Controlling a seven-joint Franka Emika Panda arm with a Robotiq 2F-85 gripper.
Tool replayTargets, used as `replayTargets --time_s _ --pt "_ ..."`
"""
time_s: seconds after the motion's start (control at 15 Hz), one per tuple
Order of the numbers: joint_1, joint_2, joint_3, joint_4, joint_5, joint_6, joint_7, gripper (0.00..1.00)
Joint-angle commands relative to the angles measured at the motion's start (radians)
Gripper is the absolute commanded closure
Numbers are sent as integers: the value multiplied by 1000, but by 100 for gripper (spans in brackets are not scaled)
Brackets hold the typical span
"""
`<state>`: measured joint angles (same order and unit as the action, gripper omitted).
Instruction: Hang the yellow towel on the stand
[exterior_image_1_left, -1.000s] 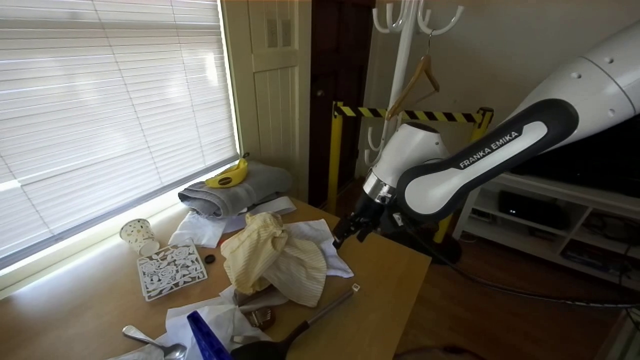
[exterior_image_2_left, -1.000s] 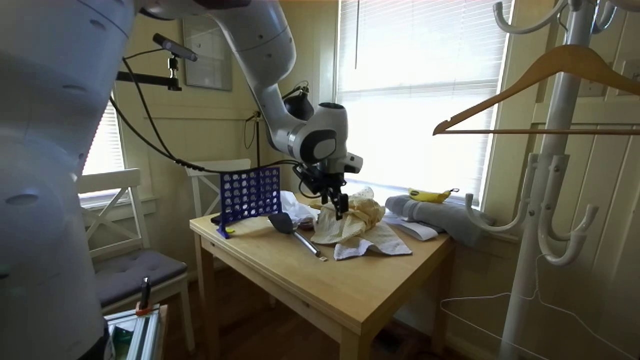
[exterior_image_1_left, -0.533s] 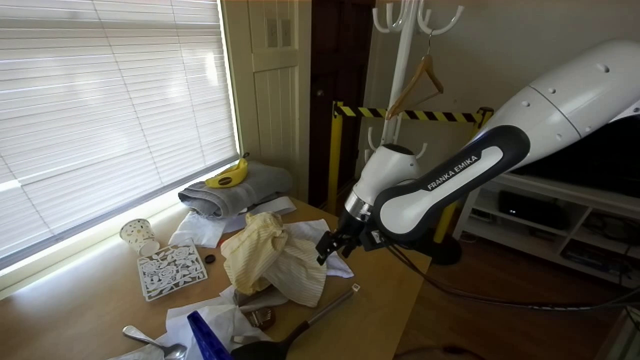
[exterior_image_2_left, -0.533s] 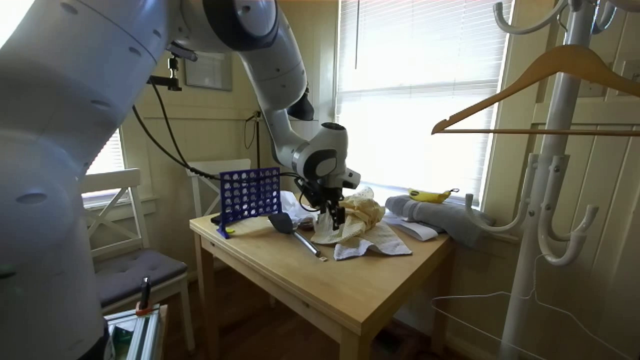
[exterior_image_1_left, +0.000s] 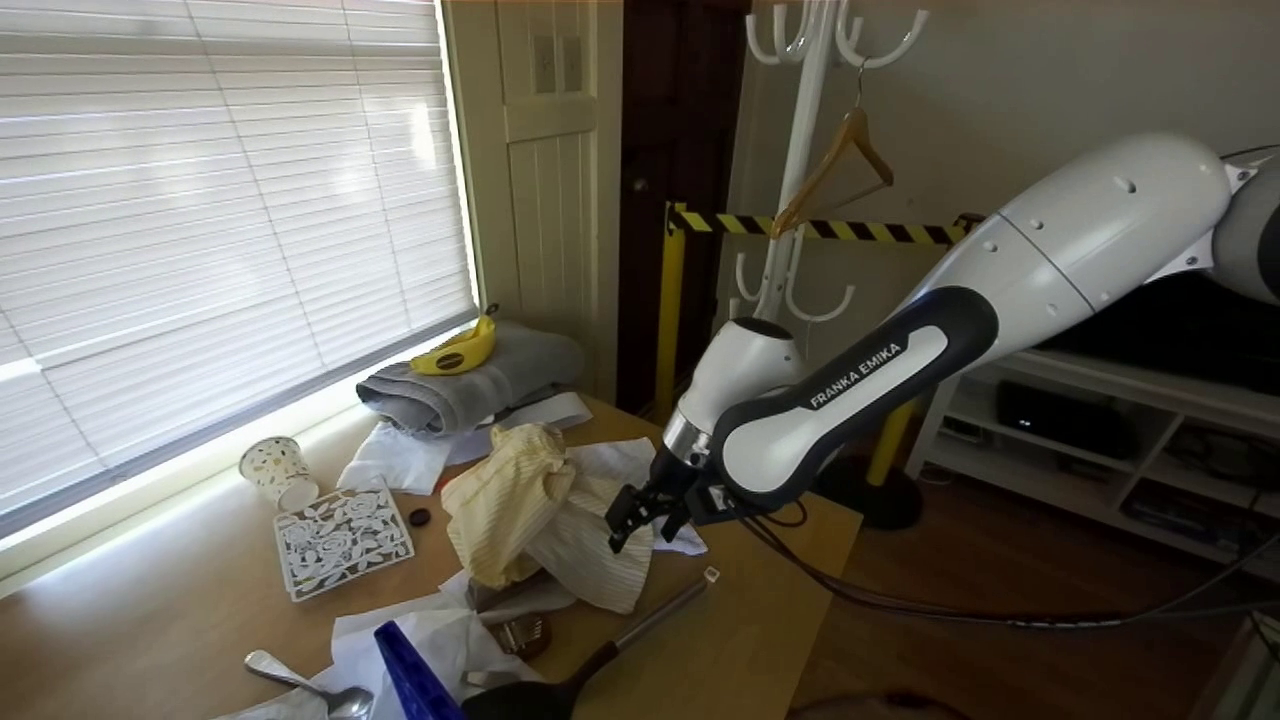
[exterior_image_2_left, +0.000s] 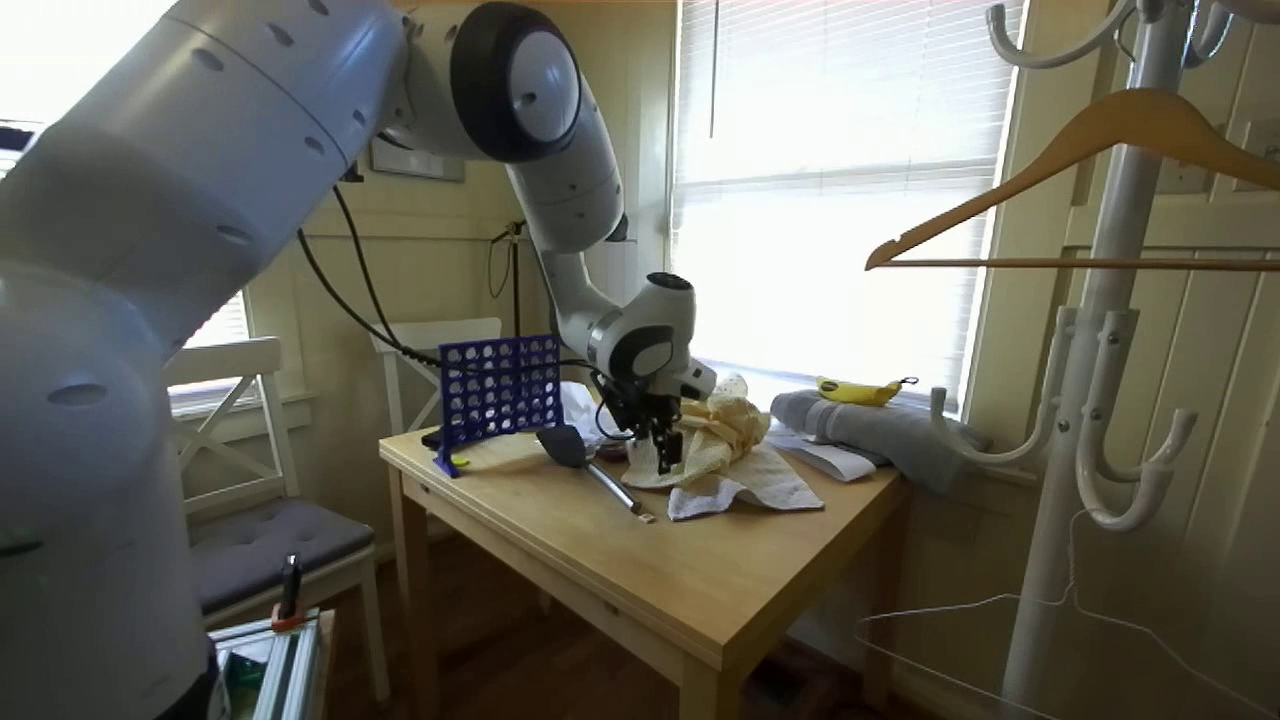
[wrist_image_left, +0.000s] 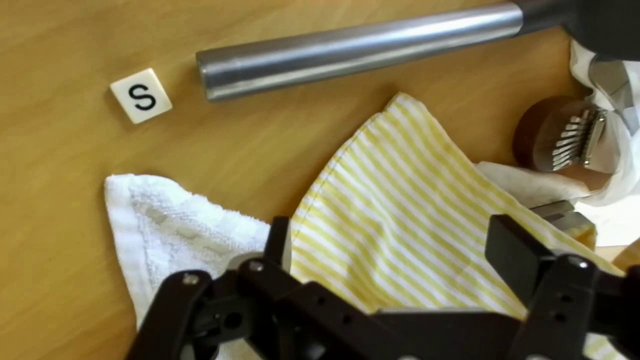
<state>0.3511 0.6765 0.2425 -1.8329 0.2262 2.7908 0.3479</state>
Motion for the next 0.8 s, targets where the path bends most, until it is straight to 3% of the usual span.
replayTargets --time_s 0.0,0.53,0.73 --pt "-3 62 15 60 43 0 6 0" --pt "3 83 -3 66 36 -5 1 0" --pt "28 93 -42 76 20 11 27 0"
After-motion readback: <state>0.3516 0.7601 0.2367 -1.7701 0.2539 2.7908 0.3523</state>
